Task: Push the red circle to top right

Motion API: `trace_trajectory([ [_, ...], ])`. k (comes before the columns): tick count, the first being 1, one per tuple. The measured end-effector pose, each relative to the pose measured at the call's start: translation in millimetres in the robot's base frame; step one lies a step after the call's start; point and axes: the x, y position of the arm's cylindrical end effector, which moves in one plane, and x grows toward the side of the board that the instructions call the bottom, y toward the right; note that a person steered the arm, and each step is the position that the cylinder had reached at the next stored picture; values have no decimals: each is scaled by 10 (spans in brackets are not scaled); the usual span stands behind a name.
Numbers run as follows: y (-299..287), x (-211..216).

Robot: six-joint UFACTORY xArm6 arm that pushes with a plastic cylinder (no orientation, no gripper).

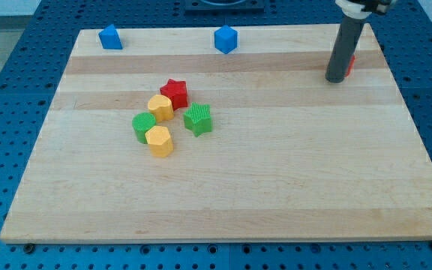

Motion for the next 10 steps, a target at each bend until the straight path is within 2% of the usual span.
trace_trajectory([
  [1,61,-148],
  [3,432,-134],
  [5,455,-252],
  [7,455,-569],
  [10,455,-653],
])
